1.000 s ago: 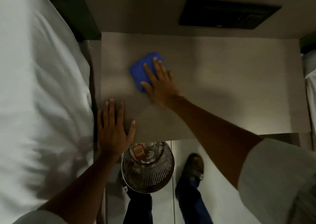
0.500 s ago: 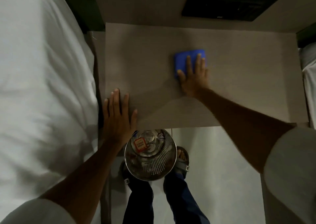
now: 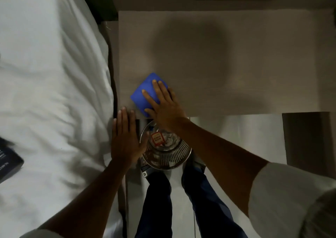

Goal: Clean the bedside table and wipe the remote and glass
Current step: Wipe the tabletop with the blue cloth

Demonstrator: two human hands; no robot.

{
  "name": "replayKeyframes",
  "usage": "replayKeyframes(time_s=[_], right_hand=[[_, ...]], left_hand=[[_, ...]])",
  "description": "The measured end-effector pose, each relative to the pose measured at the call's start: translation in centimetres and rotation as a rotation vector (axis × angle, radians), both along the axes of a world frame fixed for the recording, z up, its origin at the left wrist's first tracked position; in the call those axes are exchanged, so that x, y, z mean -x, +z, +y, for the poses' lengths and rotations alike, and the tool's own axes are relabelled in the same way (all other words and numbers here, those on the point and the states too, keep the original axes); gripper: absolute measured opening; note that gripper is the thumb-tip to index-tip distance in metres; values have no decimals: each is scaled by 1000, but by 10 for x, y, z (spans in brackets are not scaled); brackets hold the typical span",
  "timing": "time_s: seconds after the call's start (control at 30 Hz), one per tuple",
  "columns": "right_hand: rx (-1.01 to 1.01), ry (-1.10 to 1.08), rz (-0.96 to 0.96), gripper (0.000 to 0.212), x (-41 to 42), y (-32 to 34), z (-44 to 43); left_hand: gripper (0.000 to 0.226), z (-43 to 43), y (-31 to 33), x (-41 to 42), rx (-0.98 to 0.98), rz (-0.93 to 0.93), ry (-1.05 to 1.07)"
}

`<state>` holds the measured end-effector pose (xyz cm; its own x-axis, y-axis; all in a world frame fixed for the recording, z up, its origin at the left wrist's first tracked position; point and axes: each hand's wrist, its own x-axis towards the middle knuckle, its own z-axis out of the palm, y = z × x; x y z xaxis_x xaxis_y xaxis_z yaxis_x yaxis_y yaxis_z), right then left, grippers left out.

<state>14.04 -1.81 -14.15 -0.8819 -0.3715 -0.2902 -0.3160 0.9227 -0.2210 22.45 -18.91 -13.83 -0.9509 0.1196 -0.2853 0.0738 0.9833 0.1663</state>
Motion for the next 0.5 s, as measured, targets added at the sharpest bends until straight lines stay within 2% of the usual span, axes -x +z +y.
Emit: replayKeyframes(time_s=[0.13, 0.3, 0.4, 0.43, 0.5], right_hand=[[-7, -206, -29, 63, -14, 4, 70], [-29, -570, -28, 69, -31, 15, 167], [61, -964, -49, 89, -45, 22, 211], [70, -1022, -65, 97, -49, 24, 218], [42, -964, -106, 110, -57, 29, 214]], left_hand=[[82, 14, -1, 12, -50, -41, -109], [80, 32, -7, 17, -62, -110, -74], [79, 28, -5, 19, -90, -140, -70], [79, 27, -4, 21, -98, -154, -69], [76, 27, -1, 23, -115, -174, -56]])
